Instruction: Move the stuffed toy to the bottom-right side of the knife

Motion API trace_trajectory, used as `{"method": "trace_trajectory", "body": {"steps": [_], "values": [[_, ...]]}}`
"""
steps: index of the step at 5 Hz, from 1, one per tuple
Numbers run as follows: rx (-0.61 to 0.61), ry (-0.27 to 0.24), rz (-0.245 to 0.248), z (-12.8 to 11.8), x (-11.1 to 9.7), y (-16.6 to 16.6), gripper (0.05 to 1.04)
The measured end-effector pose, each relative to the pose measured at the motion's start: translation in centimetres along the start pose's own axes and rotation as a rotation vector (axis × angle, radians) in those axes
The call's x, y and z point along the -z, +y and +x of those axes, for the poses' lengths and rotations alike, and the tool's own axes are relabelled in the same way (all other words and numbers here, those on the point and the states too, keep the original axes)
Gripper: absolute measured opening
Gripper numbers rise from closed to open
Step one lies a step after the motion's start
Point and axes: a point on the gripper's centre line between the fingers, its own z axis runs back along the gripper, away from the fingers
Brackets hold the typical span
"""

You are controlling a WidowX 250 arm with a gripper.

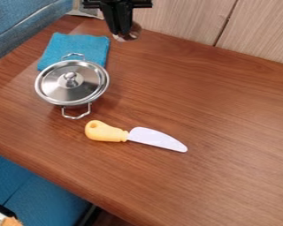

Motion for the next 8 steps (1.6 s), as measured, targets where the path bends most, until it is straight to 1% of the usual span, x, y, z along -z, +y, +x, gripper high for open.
{"method": "trace_trajectory", "body": {"steps": [1, 2, 3, 4, 5, 6, 7, 8], "values": [[0.061, 0.011, -0.014, -3.3, -0.9, -1.7, 0.122], [0.129, 0.032, -0.034, -7.1, -1.2, -3.4, 0.122], [0.195, 0.048, -0.035, -10.7, -1.3, -4.4, 0.122], [0.267, 0.051, -0.043, -13.4, -1.8, -5.3, 0.122], [0.328, 0.088, -0.048, -15.6, -1.0, -5.9, 0.122], [0.386, 0.120, -0.058, -16.6, 0.3, -6.6, 0.122], [0.437, 0.182, -0.041, -17.5, 2.4, -7.2, 0.122], [0.450, 0.227, -0.031, -17.6, 4.0, -7.3, 0.164]]}}
